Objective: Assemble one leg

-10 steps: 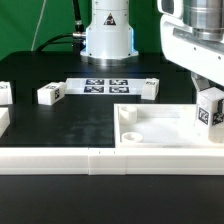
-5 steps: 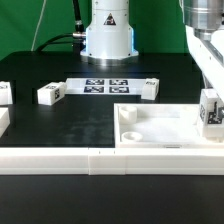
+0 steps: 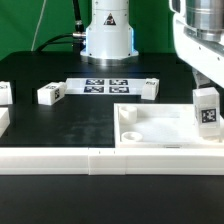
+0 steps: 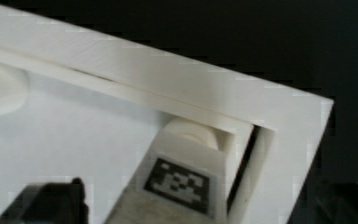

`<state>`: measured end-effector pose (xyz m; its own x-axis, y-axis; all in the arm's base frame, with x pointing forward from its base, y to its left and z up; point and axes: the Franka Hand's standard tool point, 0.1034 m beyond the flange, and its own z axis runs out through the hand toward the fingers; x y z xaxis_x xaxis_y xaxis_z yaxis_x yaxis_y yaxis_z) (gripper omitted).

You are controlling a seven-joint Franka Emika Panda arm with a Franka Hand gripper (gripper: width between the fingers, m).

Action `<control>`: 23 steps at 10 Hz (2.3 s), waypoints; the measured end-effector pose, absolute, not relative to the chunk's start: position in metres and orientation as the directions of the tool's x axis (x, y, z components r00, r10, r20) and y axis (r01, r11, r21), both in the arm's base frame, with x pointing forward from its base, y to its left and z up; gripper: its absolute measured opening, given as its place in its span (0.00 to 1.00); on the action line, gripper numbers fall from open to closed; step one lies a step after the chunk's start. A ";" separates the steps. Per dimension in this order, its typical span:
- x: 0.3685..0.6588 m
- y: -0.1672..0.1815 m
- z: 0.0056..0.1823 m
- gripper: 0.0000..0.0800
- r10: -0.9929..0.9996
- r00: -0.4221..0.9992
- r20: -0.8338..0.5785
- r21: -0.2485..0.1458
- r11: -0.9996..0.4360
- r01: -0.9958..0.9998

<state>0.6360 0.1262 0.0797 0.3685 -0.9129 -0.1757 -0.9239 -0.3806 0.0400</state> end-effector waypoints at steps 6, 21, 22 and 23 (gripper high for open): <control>0.637 0.120 0.079 0.81 -0.556 0.814 -0.168 -0.063 -0.818 -0.572; 0.640 0.117 0.079 0.36 -0.008 0.996 -0.084 -0.107 -0.994 -0.017; 0.640 0.117 0.079 0.36 -0.046 0.995 -0.087 -0.104 -0.993 -0.055; 0.640 0.116 0.078 0.36 -0.190 0.977 -0.100 -0.089 -0.976 -0.199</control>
Offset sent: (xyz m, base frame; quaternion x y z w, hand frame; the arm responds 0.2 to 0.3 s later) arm 0.0033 -0.0046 0.0010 -0.0001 -0.0069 -0.1745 0.9846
